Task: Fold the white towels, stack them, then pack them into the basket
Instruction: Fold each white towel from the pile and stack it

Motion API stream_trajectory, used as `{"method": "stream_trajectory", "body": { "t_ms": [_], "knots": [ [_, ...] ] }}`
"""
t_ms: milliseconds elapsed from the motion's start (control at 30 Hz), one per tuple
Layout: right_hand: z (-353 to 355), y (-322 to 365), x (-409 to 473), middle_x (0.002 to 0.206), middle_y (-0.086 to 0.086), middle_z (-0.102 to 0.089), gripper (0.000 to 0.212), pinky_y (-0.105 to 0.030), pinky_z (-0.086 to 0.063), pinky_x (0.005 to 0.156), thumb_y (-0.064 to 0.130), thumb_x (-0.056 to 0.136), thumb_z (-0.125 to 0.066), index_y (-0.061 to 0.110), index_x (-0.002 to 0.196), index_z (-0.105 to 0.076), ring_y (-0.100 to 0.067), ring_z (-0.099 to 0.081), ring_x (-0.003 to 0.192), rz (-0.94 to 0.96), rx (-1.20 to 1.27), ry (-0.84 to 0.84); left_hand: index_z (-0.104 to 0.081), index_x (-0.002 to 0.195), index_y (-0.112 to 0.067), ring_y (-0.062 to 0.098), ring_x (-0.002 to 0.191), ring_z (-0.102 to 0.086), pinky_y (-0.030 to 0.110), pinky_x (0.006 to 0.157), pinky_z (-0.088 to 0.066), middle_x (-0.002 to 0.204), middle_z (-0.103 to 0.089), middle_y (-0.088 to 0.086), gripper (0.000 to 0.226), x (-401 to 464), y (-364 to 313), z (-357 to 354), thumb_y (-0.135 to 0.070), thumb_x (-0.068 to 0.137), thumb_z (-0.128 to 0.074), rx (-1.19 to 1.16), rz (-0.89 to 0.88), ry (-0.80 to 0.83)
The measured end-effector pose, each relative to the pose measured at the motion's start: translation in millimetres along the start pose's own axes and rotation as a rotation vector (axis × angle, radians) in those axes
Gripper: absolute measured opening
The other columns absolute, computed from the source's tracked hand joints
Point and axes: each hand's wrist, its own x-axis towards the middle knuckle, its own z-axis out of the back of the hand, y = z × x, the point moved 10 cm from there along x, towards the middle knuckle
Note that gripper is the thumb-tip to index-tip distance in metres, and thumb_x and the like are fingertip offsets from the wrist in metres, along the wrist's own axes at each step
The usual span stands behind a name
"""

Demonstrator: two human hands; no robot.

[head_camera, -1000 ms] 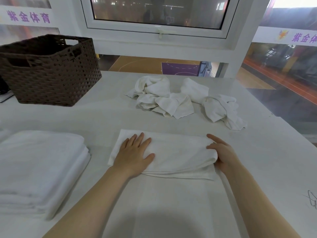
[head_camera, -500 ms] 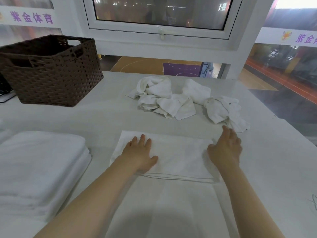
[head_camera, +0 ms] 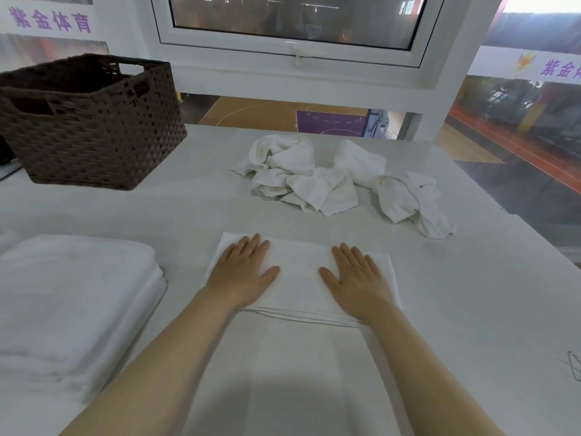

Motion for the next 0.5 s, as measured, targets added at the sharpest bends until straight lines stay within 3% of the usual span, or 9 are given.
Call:
{"method": "stream_trajectory", "body": {
  "t_ms": [200,500],
  "knots": [
    [6,-73,-14,0.166,0.006,0.001,0.076,-0.037,-0.002,0.123,0.065,0.097,-0.02,0.024,0.158,-0.005,-0.016,-0.001,0.152,-0.184,0.071,-0.002,0.0,0.158,-0.022,0.009,0.151,0.006,0.035,0.123,0.0,0.165,0.009,-0.007,0.07,-6,40,0,-0.056,0.101,-0.022,-0.058,0.066,0.032],
    [3,-79,-52,0.166,0.005,0.001,0.072,-0.035,0.002,0.123,0.062,0.099,-0.019,0.026,0.158,0.0,-0.012,0.002,0.152,-0.183,0.097,0.0,0.003,0.158,-0.021,0.011,0.151,0.01,0.034,0.123,0.001,0.164,0.012,-0.004,0.065,-40,33,-6,-0.049,0.104,-0.019,-0.07,0.044,0.02]
  ]
}}
